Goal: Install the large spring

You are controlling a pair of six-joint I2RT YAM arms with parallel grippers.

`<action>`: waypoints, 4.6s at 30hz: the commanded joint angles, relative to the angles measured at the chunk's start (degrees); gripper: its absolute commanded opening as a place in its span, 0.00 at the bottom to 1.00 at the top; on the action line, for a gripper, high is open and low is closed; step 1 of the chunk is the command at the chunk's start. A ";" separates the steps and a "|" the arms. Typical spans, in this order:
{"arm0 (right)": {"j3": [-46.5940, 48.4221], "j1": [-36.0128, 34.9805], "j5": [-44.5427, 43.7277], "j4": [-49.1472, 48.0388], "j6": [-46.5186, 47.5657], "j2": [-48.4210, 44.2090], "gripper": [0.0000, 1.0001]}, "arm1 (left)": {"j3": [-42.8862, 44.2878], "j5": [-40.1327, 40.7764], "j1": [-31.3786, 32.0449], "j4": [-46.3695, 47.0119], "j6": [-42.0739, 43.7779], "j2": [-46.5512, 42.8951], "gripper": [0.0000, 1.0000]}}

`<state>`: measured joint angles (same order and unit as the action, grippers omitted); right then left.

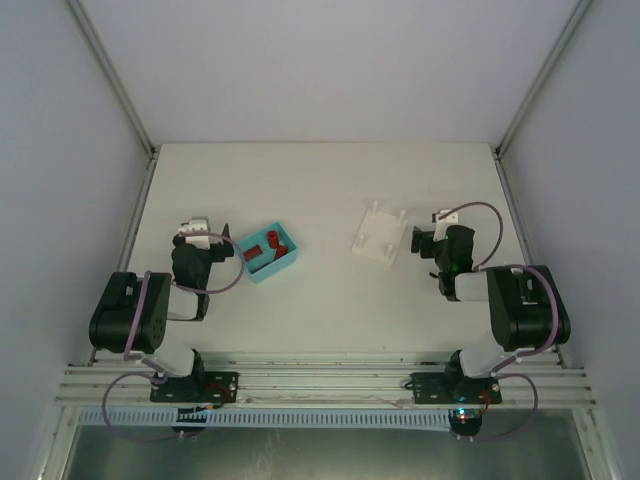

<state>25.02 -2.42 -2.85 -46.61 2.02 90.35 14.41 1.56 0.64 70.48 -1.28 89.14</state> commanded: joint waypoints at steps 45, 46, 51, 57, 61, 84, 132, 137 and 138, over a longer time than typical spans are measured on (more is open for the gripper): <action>29.07 -0.22 17.56 70.06 -29.73 -25.83 0.99 | 26.93 -33.90 0.61 -56.98 -37.76 -13.56 0.99; 28.22 -1.71 17.17 69.25 -30.01 -25.95 0.99 | 27.09 -32.15 2.03 -58.75 -36.11 -12.78 0.99; 26.99 -14.72 7.38 69.72 -26.89 -25.50 0.99 | 29.97 -19.47 7.99 -65.98 -29.33 -10.76 0.98; 23.19 -24.25 0.61 65.31 -20.58 -24.53 0.99 | 34.00 -3.05 14.73 -72.42 -23.94 -10.06 0.83; 20.78 -26.97 -2.67 61.51 -19.19 -25.95 0.99 | 36.00 3.54 18.64 -74.48 -21.25 -8.18 0.67; 15.83 -28.17 -7.78 55.57 -18.72 -26.64 0.99 | 40.36 5.84 23.92 -73.79 -19.07 3.50 0.41; 15.81 -28.69 -8.02 55.66 -18.48 -27.30 0.99 | 35.55 9.98 27.43 -68.44 -16.07 -3.22 0.08; 16.50 -28.70 -2.95 54.74 -20.28 -26.25 0.99 | 33.14 5.75 28.08 -65.34 -13.79 -9.54 0.07; 17.14 -28.70 -1.41 55.14 -21.17 -25.85 0.99 | 32.03 5.04 28.25 -63.63 -12.82 -11.03 0.05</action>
<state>41.17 -30.61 -9.21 9.26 -16.91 63.66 48.58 9.67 28.12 1.58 -17.39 82.52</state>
